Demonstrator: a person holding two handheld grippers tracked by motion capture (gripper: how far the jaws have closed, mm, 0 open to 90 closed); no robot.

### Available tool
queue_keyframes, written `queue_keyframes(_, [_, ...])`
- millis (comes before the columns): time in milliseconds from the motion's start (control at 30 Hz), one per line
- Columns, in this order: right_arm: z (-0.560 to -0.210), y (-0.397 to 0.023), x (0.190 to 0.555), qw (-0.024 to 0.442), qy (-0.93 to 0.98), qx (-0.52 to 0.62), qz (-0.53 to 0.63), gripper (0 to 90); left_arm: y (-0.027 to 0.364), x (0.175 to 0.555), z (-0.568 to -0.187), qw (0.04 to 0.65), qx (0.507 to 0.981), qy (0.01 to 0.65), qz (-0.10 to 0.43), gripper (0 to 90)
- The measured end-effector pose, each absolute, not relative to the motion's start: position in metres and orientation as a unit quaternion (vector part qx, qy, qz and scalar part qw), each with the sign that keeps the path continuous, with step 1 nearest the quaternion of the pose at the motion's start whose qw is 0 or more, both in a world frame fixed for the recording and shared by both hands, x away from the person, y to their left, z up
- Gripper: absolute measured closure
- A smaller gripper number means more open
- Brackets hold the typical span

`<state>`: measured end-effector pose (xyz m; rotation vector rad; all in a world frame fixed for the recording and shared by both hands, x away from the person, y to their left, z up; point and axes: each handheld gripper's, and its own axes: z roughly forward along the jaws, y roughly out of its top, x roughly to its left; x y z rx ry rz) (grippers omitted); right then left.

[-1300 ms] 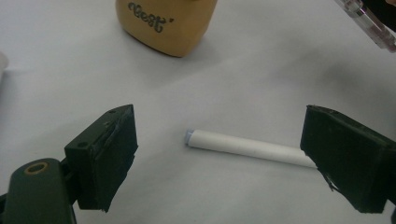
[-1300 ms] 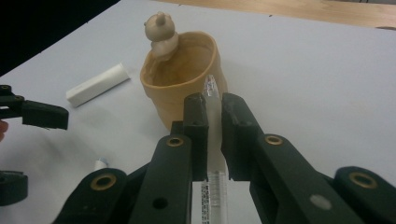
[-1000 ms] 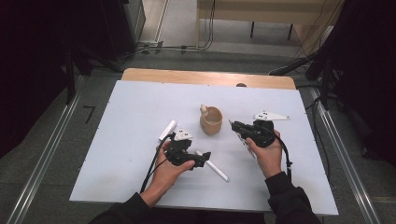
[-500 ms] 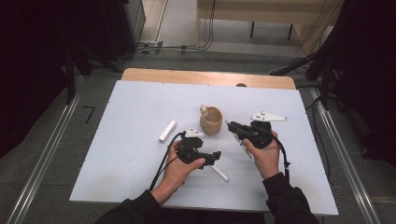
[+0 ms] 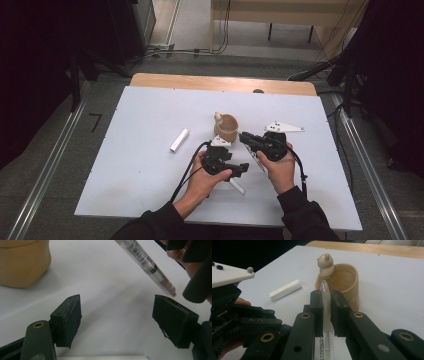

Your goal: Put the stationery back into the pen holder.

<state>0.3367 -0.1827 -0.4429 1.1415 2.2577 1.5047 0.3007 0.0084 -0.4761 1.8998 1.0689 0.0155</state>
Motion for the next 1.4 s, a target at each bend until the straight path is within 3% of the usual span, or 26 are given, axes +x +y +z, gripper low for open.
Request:
queue_keyframes(967, [-0.449,-0.168,0.331,0.069,0.744,0.382,0.544,78.9,0.021,0.313,-0.474,0.523,0.719,0.450,-0.079,47.0])
queue_keyframes(1400, [-0.446,-0.161,0.325,0.068,0.746,0.370,0.550,78.9,0.026,0.316,-0.473,0.535,0.707,0.450,-0.107,70.0])
